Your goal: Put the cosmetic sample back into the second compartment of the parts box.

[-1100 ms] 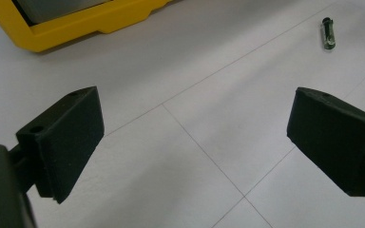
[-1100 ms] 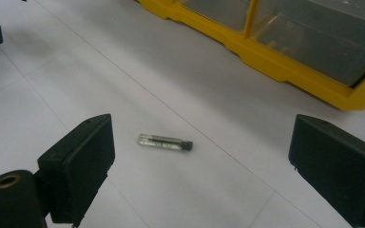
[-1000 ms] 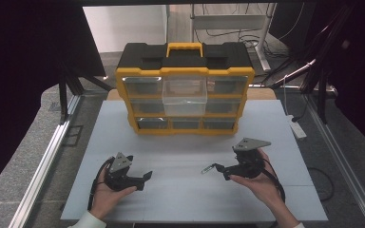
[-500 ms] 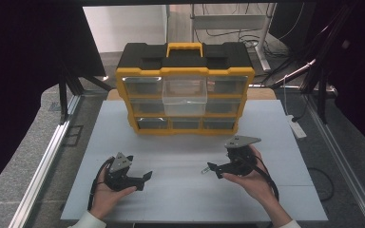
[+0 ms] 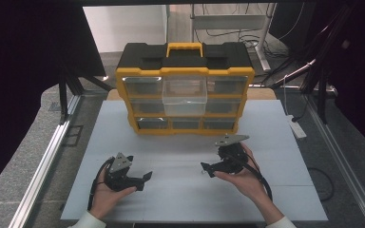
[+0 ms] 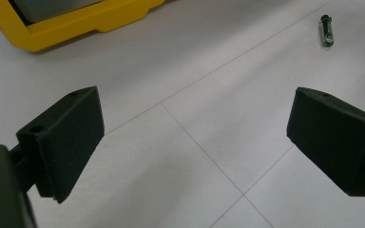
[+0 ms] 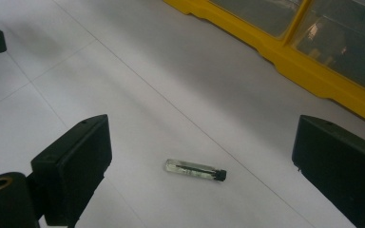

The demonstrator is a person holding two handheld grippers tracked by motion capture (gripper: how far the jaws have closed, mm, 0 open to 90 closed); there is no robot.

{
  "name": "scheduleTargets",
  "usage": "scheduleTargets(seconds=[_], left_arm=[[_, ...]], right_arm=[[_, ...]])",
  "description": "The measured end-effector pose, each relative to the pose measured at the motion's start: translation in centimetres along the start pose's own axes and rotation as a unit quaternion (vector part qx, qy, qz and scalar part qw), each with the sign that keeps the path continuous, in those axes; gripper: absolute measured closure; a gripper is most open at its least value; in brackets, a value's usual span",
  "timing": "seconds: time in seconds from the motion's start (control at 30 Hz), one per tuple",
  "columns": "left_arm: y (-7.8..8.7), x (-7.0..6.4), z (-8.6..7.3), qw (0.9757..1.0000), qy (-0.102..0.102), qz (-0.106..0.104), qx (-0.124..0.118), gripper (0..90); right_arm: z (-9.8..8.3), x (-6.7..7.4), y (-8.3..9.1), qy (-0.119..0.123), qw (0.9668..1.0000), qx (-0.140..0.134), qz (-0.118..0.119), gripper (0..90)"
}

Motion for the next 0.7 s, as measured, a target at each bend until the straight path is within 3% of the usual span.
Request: scheduleTargets(seconds=[0.43, 0.7], left_arm=[[0.0, 0.0, 0.0, 1.0, 0.0, 0.0, 0.0, 5.7], [0.1, 0.0, 0.0, 1.0, -0.002, -0.002, -0.001, 5.7]], right_arm=[[0.0, 0.3, -1.3, -0.016, 0.9994, 0.029, -0.009, 6.1], [-1.1, 0.7, -3.7, -0.012, 0.9974, 0.069, -0.017, 6.3]])
Point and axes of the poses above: each handheld gripper's, and its own axes: y roughly backward along the jaws, z roughly out of its top, x roughly to its left, the point moved 7 cm from there along -y, roughly forward along the jaws, and after that the axes turned 11 degrees about -z, right-handed, at the moved point
